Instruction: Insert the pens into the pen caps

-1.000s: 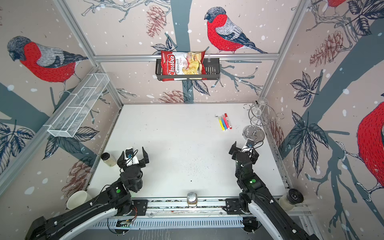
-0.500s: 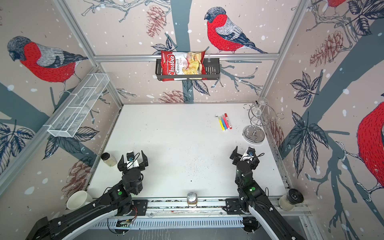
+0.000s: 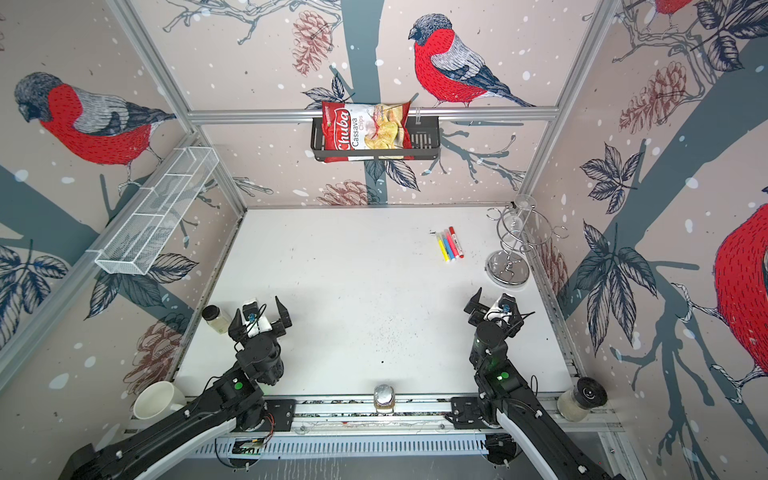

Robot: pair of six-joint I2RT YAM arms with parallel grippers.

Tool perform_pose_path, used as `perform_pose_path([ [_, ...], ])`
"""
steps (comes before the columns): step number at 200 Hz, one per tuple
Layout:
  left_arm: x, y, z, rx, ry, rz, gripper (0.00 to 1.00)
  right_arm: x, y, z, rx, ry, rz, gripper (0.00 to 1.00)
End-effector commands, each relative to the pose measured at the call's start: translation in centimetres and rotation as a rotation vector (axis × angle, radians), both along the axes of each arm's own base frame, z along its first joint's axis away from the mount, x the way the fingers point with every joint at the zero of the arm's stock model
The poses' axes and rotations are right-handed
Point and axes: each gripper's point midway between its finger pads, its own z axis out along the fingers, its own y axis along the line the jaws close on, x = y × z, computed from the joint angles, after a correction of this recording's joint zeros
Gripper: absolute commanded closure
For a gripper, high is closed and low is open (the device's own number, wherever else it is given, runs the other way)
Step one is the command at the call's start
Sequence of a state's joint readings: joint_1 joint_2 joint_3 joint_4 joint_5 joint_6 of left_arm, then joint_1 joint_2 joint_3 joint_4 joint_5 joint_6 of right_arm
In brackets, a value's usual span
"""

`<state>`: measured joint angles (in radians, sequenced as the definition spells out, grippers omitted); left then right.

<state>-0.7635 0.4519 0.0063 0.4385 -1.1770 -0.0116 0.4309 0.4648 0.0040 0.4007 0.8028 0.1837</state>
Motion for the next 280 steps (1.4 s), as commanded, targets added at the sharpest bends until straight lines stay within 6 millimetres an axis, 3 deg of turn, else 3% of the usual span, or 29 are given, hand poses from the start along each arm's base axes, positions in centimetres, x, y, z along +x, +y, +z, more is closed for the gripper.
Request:
perform_pose_path([
  [1,0.1,0.1,-0.8,0.006,-0.014,-0.013,0.03,0.1,-0.2,0.2,-0.006,-0.031,-0.013,0.0],
  [70,0.5,0.9,-0.6,0.007,-0.03,0.011,0.03,0.6,-0.2,0.6,-0.026,-0.052,-0.018,0.0],
  [280,-0.3,2.5,0.0,-0.031,-0.124,0.051,0.03,-1.3,-1.9,1.6,0.011,-0.236,-0.047,0.01],
])
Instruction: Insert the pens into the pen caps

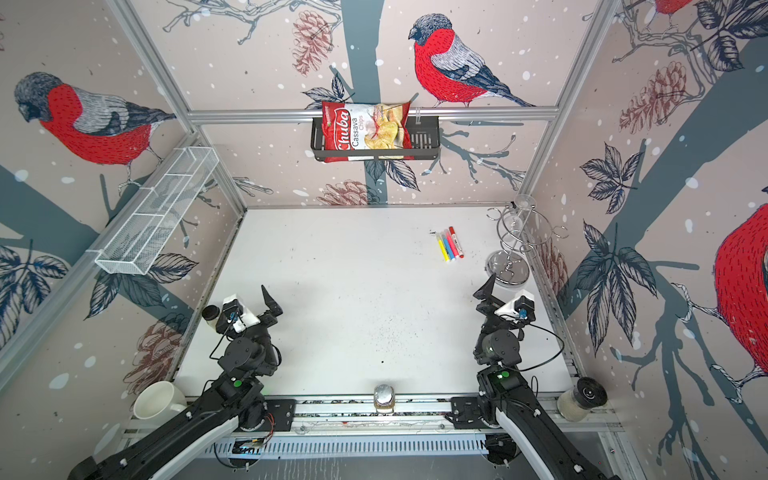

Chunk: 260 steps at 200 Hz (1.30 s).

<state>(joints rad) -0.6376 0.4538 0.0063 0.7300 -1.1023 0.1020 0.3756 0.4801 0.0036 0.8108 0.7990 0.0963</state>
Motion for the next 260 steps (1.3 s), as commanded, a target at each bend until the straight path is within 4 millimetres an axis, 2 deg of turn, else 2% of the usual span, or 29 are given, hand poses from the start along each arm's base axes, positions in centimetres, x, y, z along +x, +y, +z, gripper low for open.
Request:
perform_pose_path([
  [1,-0.6,0.5,-4.2,0.049,0.051,-0.001,0.03,-0.9,-0.4,-6.0,-0.061,0.095,0.002,0.01],
  [35,-0.5,0.7,-4.1,0.046,0.026,-0.014,0.03,-0.7,-0.1,-5.9,-0.07,0.093,0.022,0.01],
  [111,-0.3,1.1,-4.1,0.027,0.009,-0.015,0.03,-0.8,-1.0,-5.7,-0.05,0.059,0.009,0.01],
  [196,0.3,2.4,-4.1,-0.034,-0.022,0.009,0.03,1.5,-1.0,-5.3,-0.069,0.089,0.028,0.0],
  [260,1.5,2.8,-4.1,-0.037,-0.005,0.019,0.03,2.3,-0.9,-4.5,-0.083,0.051,0.028,0.0],
])
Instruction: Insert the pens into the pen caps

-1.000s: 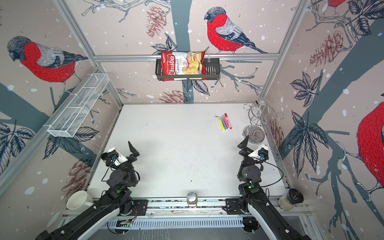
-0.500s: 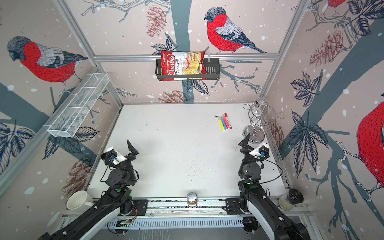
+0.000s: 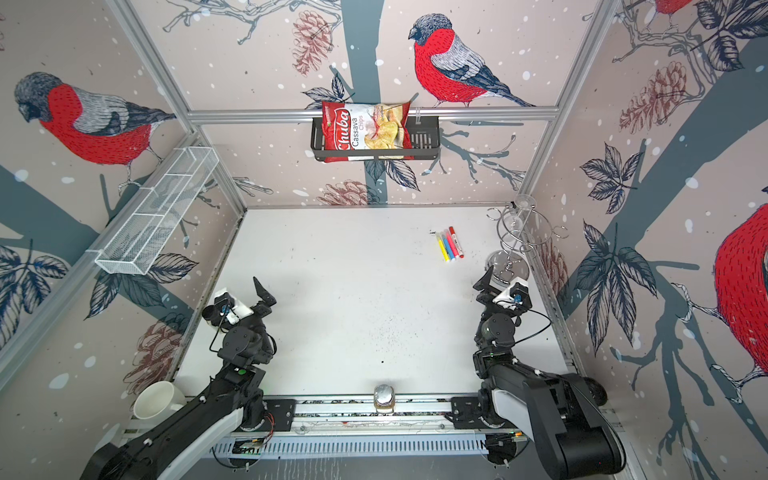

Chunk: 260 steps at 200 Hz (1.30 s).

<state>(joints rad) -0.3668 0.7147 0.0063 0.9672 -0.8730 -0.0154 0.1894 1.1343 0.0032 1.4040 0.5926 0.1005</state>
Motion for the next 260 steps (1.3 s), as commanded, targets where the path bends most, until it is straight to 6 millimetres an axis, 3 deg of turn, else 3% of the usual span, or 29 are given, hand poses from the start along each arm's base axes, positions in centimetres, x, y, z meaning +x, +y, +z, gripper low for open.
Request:
perform_pose_path([
  [1,-1.0,0.4,-3.8,0.019,0.05,-0.016,0.03,-2.1,-0.2,-1.8,-0.026,0.007,0.012,0.0],
  [40,-0.6,0.5,-3.6,0.036,0.047,-0.006,0.03,-1.7,-0.2,-2.4,-0.048,0.008,0.006,0.0],
  [64,-0.9,0.7,-3.4,0.044,0.028,0.0,0.03,-1.0,1.1,-2.4,-0.104,0.032,0.038,0.0],
  [107,-0.8,0.9,-3.4,0.042,0.025,0.001,0.03,-0.6,1.6,-2.4,-0.124,0.039,0.06,0.0],
  [139,-0.3,1.1,-3.3,0.045,0.021,0.005,0.03,1.0,3.5,-3.2,-0.198,0.088,0.153,0.01],
  [260,1.2,1.0,-2.2,0.115,0.002,0.041,0.03,1.8,3.4,-3.8,-0.192,0.117,0.15,0.01],
])
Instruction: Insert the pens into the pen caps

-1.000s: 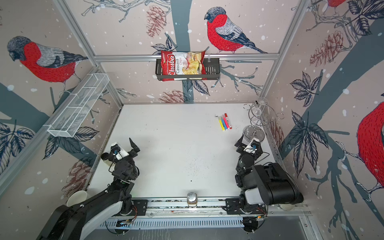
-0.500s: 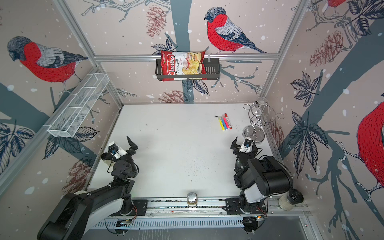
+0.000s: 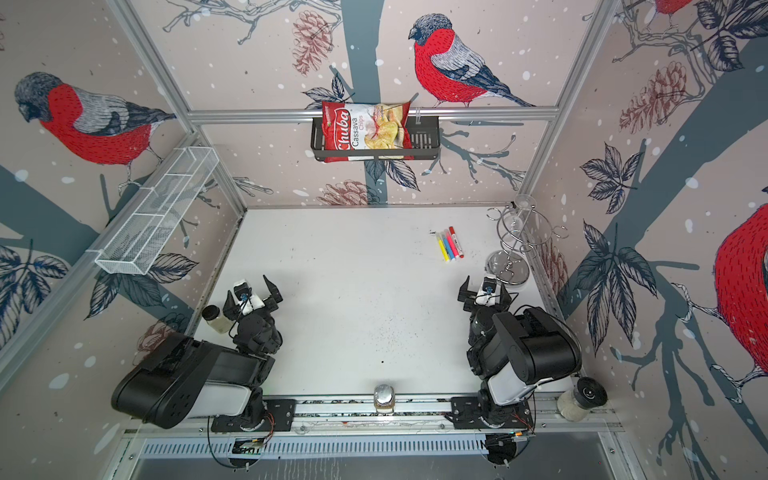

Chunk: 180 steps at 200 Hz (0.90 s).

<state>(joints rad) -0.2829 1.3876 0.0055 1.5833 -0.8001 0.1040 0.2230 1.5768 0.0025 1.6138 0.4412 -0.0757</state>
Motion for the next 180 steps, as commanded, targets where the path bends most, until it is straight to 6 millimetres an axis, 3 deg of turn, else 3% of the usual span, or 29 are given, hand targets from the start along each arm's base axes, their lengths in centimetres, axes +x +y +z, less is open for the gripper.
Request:
perform_pose_path([
  [1,-2.2,0.8,1.6,-0.014,-0.109,0.013,0.03,-0.7,-0.5,3.7,0.048,-0.16,-0.01,0.01],
  [46,-1.9,0.5,1.7,-0.004,-0.105,-0.002,0.03,1.3,-1.6,2.5,0.089,-0.088,-0.065,0.01],
  [64,-1.8,-0.6,1.4,-0.015,-0.11,-0.083,0.03,2.1,-2.0,2.1,0.101,-0.059,-0.081,0.0],
  [120,0.6,-1.3,0.2,-0.005,-0.056,-0.099,0.03,2.1,-2.1,2.0,0.104,-0.054,-0.084,0.01],
  [142,0.6,-1.8,0.1,0.004,-0.049,-0.131,0.03,2.2,-2.1,1.9,0.103,-0.051,-0.085,0.0],
  [180,1.6,-4.6,-0.6,0.085,-0.002,-0.289,0.03,3.5,-2.2,1.3,0.117,-0.002,-0.079,0.01],
])
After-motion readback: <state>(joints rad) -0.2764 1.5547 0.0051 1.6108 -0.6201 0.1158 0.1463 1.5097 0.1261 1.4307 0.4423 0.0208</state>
